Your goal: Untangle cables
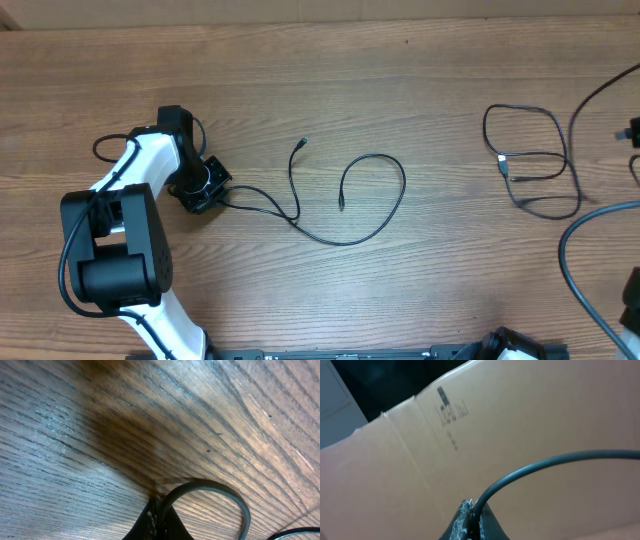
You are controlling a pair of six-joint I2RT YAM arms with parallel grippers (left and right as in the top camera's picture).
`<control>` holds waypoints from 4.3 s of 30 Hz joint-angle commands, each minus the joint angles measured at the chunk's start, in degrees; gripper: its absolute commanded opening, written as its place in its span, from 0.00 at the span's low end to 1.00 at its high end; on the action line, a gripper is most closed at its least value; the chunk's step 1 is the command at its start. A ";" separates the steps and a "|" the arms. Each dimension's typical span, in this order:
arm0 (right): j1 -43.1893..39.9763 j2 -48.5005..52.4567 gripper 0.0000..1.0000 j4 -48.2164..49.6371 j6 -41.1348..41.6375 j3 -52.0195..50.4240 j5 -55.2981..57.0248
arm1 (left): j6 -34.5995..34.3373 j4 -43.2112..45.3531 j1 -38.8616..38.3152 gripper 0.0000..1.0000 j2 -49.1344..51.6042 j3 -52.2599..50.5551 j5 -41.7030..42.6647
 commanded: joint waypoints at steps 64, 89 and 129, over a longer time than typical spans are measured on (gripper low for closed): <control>21.14 49.55 1.00 -40.72 -11.67 0.48 0.42 | 5.64 4.94 -5.55 0.45 2.93 -2.47 0.50; 57.70 49.55 1.00 -24.87 -22.82 0.46 0.42 | 25.44 -14.08 -3.17 0.99 2.23 22.93 24.35; 75.32 67.45 0.55 -9.07 -32.96 0.48 26.77 | 21.14 -14.93 9.27 0.99 2.25 23.10 1.88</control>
